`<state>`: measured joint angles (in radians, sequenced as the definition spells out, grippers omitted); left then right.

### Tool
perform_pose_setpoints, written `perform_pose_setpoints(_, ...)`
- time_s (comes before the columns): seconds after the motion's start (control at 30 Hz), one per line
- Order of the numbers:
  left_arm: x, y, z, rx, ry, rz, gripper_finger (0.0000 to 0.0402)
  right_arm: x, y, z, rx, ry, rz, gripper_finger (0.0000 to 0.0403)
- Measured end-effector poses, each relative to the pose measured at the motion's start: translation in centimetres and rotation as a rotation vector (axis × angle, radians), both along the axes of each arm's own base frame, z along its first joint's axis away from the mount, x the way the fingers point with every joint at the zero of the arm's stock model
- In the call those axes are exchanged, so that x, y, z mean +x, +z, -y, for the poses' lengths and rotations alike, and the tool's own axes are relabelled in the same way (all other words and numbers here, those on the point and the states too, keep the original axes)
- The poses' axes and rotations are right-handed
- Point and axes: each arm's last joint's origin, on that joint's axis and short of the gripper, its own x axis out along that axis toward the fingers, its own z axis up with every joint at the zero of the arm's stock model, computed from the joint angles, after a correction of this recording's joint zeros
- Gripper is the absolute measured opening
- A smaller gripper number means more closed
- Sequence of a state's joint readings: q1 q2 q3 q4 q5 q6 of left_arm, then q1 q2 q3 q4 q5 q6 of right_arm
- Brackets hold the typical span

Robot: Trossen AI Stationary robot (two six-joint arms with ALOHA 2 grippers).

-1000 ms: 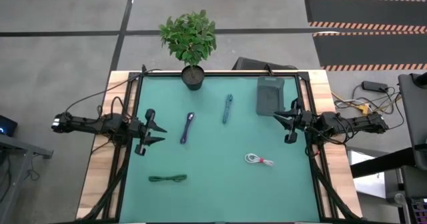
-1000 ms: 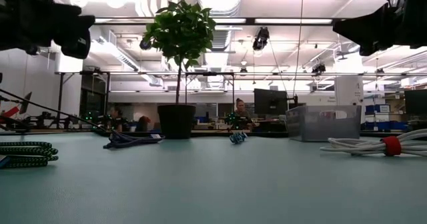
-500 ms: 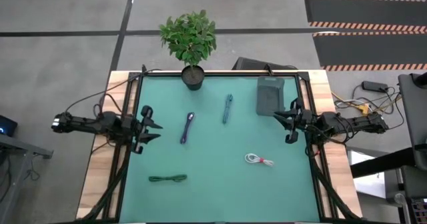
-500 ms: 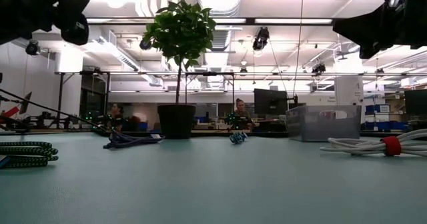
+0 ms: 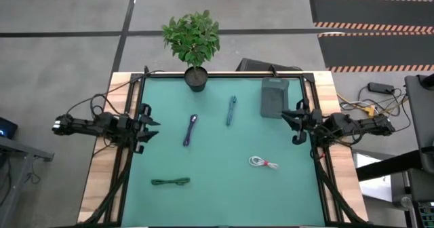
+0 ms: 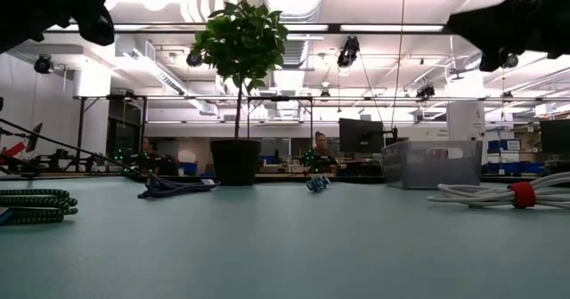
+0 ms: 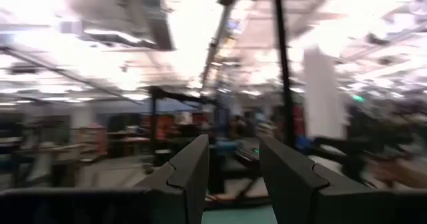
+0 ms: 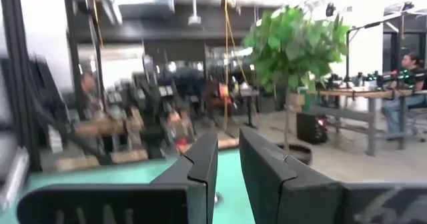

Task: Pick and place USB-C Cables
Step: Put the white charger cable into the black bin

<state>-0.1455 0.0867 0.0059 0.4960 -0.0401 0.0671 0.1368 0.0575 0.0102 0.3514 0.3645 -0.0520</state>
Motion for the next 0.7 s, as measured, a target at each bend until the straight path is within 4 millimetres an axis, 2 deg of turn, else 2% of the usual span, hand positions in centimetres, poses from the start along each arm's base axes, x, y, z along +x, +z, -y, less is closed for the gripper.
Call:
perform_pose_setpoints(0.3,-0.1,0.1,-0.8,-0.035,0.285,0.0,0.0118,0.6,0.7,-0.5,-0.032,0.124,0.066,0.0054)
perform_pose_setpoints(0.5,-0.2,0.3,-0.9,-0.109,0.284,0.022,0.0118,1.8,0.7,-0.6,-0.048,0.12,0.053,0.0054)
perform_pose_setpoints(0.7,-0.2,0.3,-0.9,-0.134,0.273,0.024,0.0118,3.6,-0.2,-0.9,-0.067,0.118,-0.039,0.0054)
